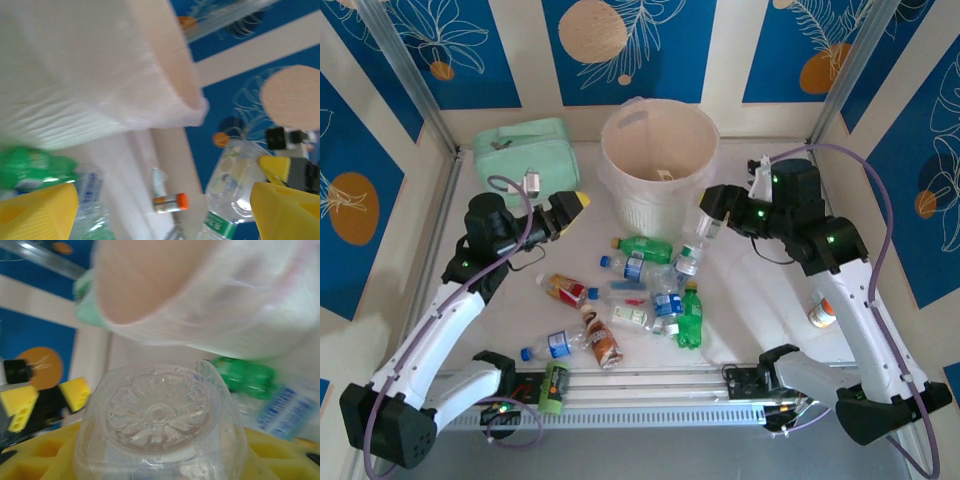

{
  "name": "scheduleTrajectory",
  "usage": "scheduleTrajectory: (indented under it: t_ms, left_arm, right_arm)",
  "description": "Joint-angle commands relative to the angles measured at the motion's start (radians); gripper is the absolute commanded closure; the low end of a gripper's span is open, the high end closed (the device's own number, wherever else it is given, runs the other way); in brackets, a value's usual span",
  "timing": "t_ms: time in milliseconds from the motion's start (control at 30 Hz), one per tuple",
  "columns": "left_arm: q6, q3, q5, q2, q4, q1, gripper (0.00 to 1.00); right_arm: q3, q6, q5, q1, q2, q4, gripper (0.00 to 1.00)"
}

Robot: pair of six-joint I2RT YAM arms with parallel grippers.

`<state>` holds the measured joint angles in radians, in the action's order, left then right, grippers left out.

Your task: Put the plastic bottles in the bin

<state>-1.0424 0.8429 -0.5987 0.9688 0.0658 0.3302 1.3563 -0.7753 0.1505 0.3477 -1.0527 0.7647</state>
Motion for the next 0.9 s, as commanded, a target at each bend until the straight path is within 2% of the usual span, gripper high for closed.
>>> scheduleTrajectory:
  t_ms: [0, 267, 367, 500, 667, 867]
  left_arm:
    - [-0.09, 0.014, -0.129, 0.034, 0.283, 0.058, 0.1]
    - [-0.187, 0.058, -0.211, 0.186, 0.588, 0.184, 0.09]
    - [-0.197, 0.094, -0.237, 0.239, 0.623, 0.213, 0.09]
    - [-0.225, 0.113, -0.255, 0.28, 0.712, 0.231, 0.1]
    - [-0.259, 0.132, -0.284, 0.322, 0.77, 0.243, 0.21]
    - [-0.271, 0.123, -0.301, 0.327, 0.805, 0.255, 0.23]
  right_arm:
    - [0.033, -0.043, 0.222, 0.009, -0.04, -0.154, 0.44]
    - [0.032, -0.139, 0.446, 0.026, -0.121, -0.389, 0.44]
    - [0.038, -0.165, 0.499, 0.038, -0.152, -0.433, 0.44]
    - [0.046, -0.174, 0.528, 0.062, -0.177, -0.461, 0.44]
    - [0.058, -0.18, 0.529, 0.088, -0.208, -0.468, 0.44]
    - [0.057, -0.203, 0.524, 0.094, -0.222, -0.505, 0.44]
